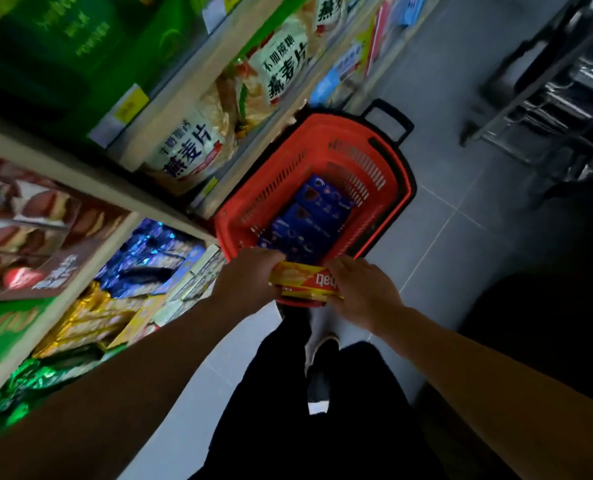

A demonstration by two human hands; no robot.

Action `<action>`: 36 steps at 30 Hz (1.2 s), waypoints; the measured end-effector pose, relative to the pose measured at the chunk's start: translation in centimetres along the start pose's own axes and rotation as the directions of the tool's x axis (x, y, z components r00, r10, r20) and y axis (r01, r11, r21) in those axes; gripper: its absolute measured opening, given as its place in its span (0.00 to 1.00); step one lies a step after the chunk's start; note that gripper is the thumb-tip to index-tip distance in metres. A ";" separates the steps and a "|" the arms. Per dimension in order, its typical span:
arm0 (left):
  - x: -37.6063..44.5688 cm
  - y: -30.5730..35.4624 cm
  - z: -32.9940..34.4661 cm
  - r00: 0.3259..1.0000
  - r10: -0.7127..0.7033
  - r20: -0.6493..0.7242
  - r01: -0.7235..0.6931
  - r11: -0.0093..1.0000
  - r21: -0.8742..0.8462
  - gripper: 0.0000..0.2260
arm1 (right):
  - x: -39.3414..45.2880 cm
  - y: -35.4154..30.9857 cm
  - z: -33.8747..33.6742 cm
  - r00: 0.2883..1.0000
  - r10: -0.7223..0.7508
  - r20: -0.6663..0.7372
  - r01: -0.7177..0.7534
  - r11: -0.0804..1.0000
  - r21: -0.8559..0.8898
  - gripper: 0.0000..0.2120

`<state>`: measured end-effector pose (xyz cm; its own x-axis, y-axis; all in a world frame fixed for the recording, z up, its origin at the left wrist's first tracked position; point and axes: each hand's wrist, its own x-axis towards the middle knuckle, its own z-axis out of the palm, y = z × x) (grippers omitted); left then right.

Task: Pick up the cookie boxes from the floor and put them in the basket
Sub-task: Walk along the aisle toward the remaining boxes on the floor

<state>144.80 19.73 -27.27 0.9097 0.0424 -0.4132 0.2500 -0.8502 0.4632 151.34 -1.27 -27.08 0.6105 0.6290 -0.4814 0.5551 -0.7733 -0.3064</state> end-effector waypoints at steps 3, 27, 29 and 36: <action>3.8 -0.3 1.1 0.999 -0.044 0.026 0.046 0.998 -0.046 0.22 | 4.0 2.6 -0.3 0.999 -0.005 0.050 0.007 1.000 -0.028 0.23; 32.8 -5.1 30.6 0.880 -0.469 0.068 0.453 0.791 -0.412 0.08 | 36.8 25.5 14.6 0.909 -0.087 0.409 0.275 0.860 -0.429 0.21; 34.5 -5.7 32.8 0.891 -0.450 0.052 0.428 0.798 -0.425 0.04 | 38.4 26.9 16.3 0.901 -0.059 0.430 0.258 0.869 -0.421 0.20; 38.1 -5.5 36.4 0.832 -0.490 0.258 0.549 0.664 -0.507 0.20 | 41.9 30.6 19.2 0.806 0.121 0.580 0.100 0.937 -0.334 0.22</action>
<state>165.95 6.90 -74.12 0.5489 0.3166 -0.7736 0.8336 -0.2756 0.4787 183.06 -0.11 -72.39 0.2312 0.3669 -0.9011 0.7702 -0.6348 -0.0609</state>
